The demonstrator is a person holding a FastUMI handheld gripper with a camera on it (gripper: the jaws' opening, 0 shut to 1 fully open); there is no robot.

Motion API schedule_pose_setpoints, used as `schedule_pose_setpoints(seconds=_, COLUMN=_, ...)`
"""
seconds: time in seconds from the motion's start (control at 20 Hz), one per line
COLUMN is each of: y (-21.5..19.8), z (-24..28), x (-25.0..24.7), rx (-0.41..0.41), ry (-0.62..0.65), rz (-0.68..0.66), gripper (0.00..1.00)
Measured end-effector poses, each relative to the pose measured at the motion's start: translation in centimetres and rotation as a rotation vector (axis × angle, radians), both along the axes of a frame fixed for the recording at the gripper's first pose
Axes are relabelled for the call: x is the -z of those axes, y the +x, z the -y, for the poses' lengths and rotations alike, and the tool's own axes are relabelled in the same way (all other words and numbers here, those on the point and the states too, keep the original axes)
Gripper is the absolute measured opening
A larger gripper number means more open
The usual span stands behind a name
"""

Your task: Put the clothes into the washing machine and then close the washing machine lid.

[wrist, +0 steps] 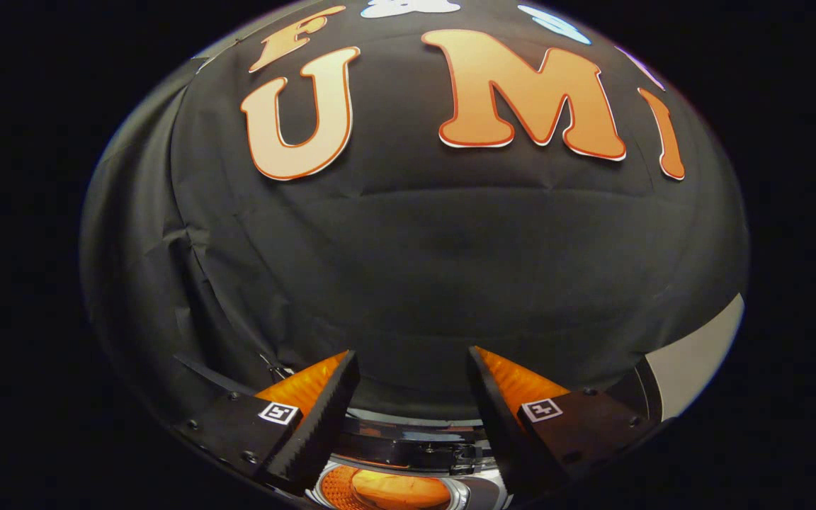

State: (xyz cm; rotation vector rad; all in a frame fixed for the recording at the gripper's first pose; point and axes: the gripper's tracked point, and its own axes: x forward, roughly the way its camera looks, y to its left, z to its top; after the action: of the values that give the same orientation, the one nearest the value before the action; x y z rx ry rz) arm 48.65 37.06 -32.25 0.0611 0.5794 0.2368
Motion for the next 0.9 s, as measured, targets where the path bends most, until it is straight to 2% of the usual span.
schedule_pose_setpoints(seconds=0.5, y=-2.4, z=0.3, x=-1.1, rx=-0.017, ry=0.017, rz=0.108, gripper=0.98)
schedule_pose_setpoints(seconds=0.9, y=-5.5, z=0.6, x=-1.1, rx=-0.021, ry=0.010, rz=0.095, gripper=0.98)
